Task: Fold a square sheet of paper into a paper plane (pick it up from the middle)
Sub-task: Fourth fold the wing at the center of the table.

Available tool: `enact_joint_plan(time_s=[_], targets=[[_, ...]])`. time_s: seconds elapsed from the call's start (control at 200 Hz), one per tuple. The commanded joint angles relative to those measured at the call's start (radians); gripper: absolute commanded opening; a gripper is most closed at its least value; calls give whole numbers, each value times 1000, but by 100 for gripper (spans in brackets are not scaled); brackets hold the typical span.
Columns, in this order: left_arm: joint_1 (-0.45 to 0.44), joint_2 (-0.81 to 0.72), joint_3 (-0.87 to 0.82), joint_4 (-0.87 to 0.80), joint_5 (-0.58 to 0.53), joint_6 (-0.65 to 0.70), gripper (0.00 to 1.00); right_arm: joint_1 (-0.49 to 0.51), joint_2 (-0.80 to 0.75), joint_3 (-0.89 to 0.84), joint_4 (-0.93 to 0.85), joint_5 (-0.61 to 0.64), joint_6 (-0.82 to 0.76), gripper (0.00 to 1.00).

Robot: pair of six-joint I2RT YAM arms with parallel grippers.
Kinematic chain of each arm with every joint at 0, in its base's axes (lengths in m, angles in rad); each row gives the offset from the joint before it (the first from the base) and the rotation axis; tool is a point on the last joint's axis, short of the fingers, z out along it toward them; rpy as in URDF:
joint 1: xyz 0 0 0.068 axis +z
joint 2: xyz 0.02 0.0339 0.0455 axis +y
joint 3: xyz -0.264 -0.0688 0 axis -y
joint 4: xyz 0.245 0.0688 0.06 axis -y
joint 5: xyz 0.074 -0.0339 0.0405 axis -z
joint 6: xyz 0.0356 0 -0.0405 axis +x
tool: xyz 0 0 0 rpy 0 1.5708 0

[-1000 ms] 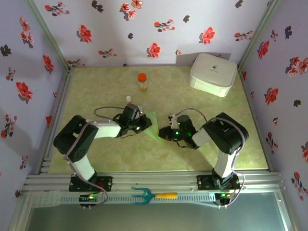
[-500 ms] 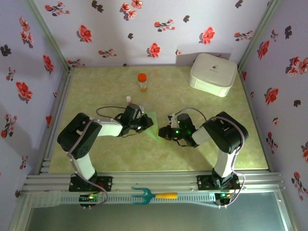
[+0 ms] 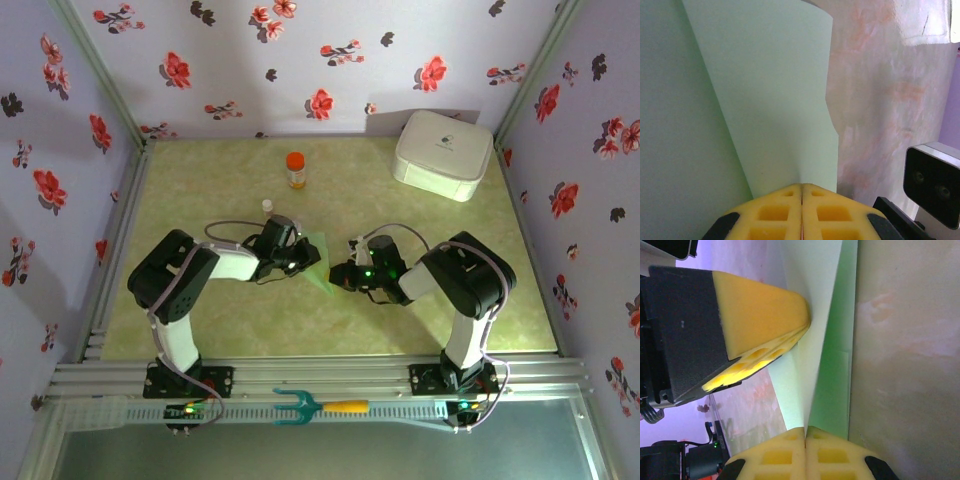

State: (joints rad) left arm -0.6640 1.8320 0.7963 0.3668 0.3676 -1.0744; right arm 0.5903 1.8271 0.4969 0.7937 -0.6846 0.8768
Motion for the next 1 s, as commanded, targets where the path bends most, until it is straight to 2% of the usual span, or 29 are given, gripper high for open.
enact_joint_plan(time_s=[0.0, 1.0], targets=[[-2, 10, 23, 0, 5, 17, 9, -9, 31, 8, -85, 28, 10, 0], [16, 65, 63, -51, 10, 34, 9, -17, 34, 15, -114, 20, 8, 0]])
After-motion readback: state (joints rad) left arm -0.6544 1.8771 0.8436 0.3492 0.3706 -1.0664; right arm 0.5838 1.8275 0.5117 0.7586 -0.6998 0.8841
